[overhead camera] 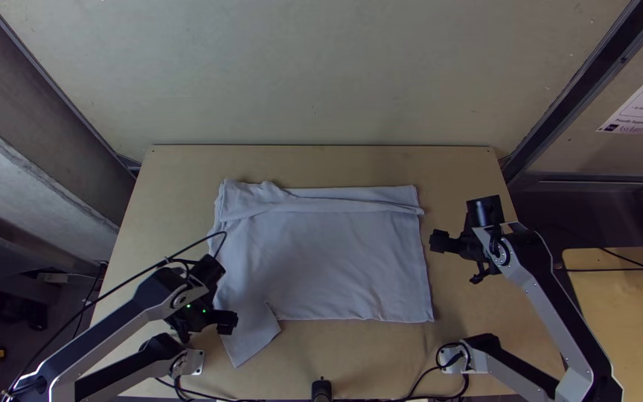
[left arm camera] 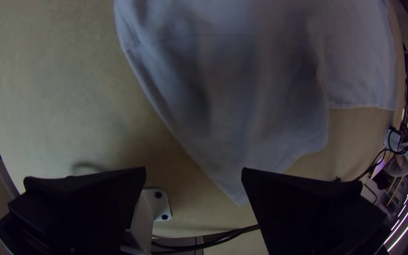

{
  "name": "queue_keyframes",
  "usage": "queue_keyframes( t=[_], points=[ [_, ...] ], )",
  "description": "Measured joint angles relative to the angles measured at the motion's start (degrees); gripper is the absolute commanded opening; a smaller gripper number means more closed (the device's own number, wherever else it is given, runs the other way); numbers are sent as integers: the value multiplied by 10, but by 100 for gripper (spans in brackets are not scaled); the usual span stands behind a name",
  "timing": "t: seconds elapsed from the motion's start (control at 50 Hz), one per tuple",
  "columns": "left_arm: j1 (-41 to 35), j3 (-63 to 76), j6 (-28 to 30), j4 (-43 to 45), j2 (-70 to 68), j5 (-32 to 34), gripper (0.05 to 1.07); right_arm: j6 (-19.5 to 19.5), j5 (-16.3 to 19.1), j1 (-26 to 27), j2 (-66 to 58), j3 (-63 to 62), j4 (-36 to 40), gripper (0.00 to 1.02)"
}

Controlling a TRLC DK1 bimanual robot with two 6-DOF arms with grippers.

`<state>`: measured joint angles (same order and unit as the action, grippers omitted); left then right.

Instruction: Fold the t-shirt

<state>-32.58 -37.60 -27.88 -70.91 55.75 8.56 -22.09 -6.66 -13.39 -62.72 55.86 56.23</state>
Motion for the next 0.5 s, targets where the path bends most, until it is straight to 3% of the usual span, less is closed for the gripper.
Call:
queue_keyframes(
  t=[0.2, 0.24, 0.4, 0.5],
  points=[
    [-20, 20, -4, 50, 46, -17, 101, 0, 0, 0, -12, -3, -1, 99],
    [-25, 20, -4, 57, 56, -17, 96, 0, 1, 0, -12, -5, 0, 99],
    [-53, 20, -1, 79, 91, -39, 62, 0, 2, 0, -14, -7, 0, 99],
    [-76, 20, 7, 84, 97, -38, 23, 0, 4, 0, -14, -8, 0, 98]
  ],
)
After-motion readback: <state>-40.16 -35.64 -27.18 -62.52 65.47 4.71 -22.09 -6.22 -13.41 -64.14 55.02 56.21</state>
